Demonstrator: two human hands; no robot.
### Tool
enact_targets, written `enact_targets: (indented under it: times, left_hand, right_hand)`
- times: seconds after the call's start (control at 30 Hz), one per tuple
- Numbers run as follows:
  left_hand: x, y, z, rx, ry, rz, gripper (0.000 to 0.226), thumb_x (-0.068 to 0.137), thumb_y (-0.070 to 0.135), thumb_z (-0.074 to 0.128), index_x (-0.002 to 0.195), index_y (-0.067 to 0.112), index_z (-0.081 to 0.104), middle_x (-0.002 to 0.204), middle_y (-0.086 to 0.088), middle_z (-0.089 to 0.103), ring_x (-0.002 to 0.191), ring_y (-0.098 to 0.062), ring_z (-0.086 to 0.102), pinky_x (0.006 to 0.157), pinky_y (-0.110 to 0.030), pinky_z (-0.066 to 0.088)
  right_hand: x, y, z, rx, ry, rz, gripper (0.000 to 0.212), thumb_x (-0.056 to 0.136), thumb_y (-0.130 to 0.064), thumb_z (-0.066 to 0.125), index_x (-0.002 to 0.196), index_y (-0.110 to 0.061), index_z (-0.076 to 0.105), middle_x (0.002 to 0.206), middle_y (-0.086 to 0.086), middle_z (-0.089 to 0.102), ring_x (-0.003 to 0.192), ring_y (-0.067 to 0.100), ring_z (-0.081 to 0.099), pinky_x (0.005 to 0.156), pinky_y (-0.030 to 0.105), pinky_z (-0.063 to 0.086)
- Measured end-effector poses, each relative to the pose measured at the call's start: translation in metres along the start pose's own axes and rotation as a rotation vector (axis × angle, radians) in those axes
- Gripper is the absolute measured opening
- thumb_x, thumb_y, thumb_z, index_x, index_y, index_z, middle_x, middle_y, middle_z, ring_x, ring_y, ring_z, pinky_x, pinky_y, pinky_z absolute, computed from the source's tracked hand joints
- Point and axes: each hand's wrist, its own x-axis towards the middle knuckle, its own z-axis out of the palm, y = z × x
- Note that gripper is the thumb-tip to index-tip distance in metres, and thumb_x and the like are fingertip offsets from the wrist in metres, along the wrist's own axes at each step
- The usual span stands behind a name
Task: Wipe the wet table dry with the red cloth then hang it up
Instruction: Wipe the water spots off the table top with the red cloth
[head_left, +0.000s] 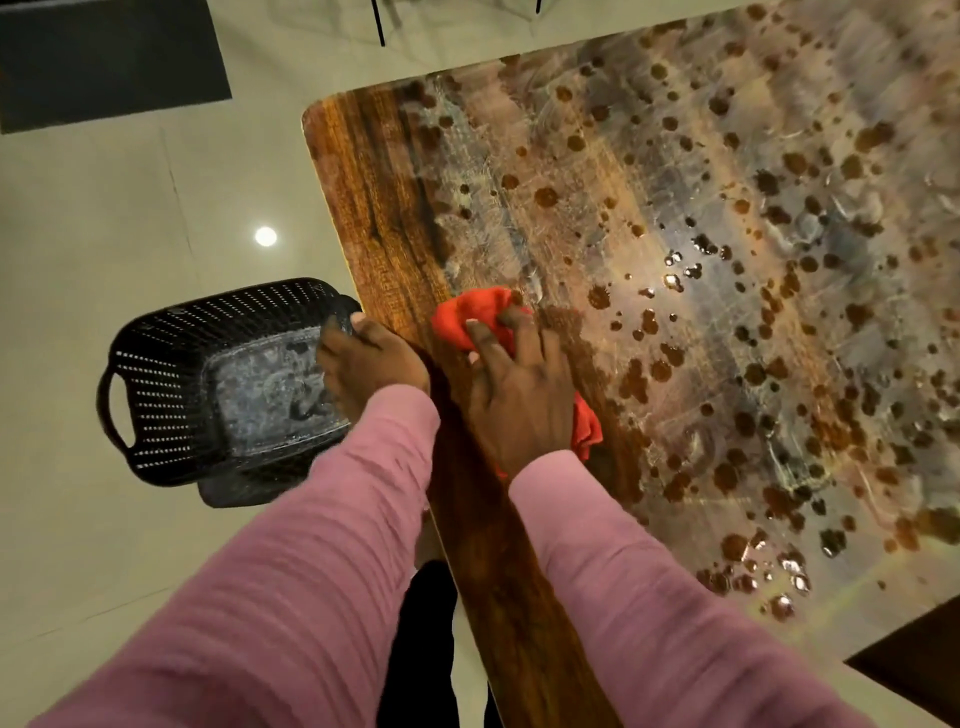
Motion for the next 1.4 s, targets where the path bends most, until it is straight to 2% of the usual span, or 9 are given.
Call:
enact_targets:
  times: [0.13,0.37,0.47,0.6,0.7,0.83,1.1,1.3,1.4]
  left_hand:
    - [0.010,0.004,0.016,0.054,0.041,-0.025,0.046,0.099,0.043,0.032,0.134,0.016,0.046,0.138,-0.015,0.048,0.122,-0.036,0.046,0.096,-0.042,0.033]
    - [0.011,0.001,0.019,0.082,0.070,0.015,0.047,0.099,0.041,0.029,0.134,0.015,0.044,0.138,-0.014,0.047,0.119,-0.038,0.048,0.092,-0.045,0.037]
    - [0.008,0.002,0.020,0.088,0.091,0.035,0.050,0.095,0.042,0.027,0.132,0.015,0.048,0.135,-0.014,0.050,0.116,-0.038,0.050,0.090,-0.046,0.038]
    - [0.007,0.002,0.022,0.072,0.131,0.052,0.052,0.092,0.044,0.027,0.130,0.019,0.051,0.132,-0.013,0.053,0.113,-0.038,0.053,0.087,-0.044,0.039]
    - [0.009,0.001,0.022,0.088,0.130,0.051,0.053,0.092,0.045,0.024,0.131,0.019,0.050,0.133,-0.013,0.052,0.114,-0.038,0.052,0.089,-0.046,0.039]
    - [0.009,0.001,0.020,0.121,0.101,0.058,0.051,0.096,0.043,0.024,0.134,0.018,0.046,0.137,-0.013,0.049,0.118,-0.038,0.049,0.092,-0.048,0.037]
    - [0.008,0.000,0.017,0.109,0.051,0.061,0.042,0.098,0.037,0.034,0.133,0.018,0.046,0.135,-0.015,0.049,0.118,-0.038,0.048,0.091,-0.048,0.036]
    - [0.004,0.005,0.016,0.116,0.075,0.082,0.044,0.098,0.039,0.028,0.131,0.016,0.047,0.133,-0.016,0.051,0.114,-0.038,0.051,0.089,-0.048,0.036]
    - [0.003,0.004,0.014,0.110,0.060,0.078,0.042,0.099,0.036,0.031,0.130,0.014,0.048,0.132,-0.017,0.051,0.114,-0.038,0.050,0.089,-0.048,0.035]
  right_hand:
    - [0.000,-0.001,0.007,0.008,-0.060,-0.072,0.027,0.084,-0.025,0.062,0.109,-0.022,0.070,0.122,0.013,0.058,0.102,0.039,0.051,0.081,0.045,0.045]
    - [0.047,0.021,0.001,-0.006,0.048,0.367,0.036,0.088,-0.023,0.045,0.117,-0.026,0.065,0.124,0.010,0.052,0.107,0.034,0.047,0.087,0.043,0.042]
    - [0.043,0.000,0.005,0.056,0.002,0.182,0.051,0.079,-0.034,0.033,0.116,-0.018,0.065,0.120,0.012,0.058,0.102,0.035,0.050,0.087,0.039,0.040]
    - [0.040,0.004,0.002,0.070,-0.088,-0.101,0.038,0.082,-0.027,0.045,0.109,-0.012,0.067,0.109,0.010,0.065,0.095,0.034,0.055,0.080,0.041,0.048]
    - [0.058,0.024,-0.004,0.013,-0.009,0.026,0.023,0.087,-0.018,0.058,0.107,-0.017,0.070,0.111,0.008,0.063,0.100,0.032,0.055,0.079,0.037,0.048]
    - [0.078,0.019,-0.003,0.054,0.091,0.334,0.028,0.087,-0.016,0.057,0.112,-0.020,0.069,0.113,0.006,0.060,0.106,0.030,0.052,0.083,0.035,0.043]
    - [0.056,-0.020,0.012,0.083,-0.114,-0.056,0.025,0.088,-0.023,0.054,0.107,-0.018,0.070,0.117,0.005,0.059,0.106,0.030,0.049,0.071,0.039,0.050]
    - [0.097,0.008,0.005,0.091,0.041,0.306,0.029,0.092,-0.016,0.051,0.118,-0.020,0.065,0.122,0.007,0.055,0.112,0.027,0.048,0.092,0.033,0.035]
    - [0.095,-0.009,0.011,0.081,0.048,0.271,0.030,0.087,-0.018,0.055,0.115,-0.021,0.067,0.119,0.006,0.056,0.108,0.028,0.050,0.088,0.033,0.038]
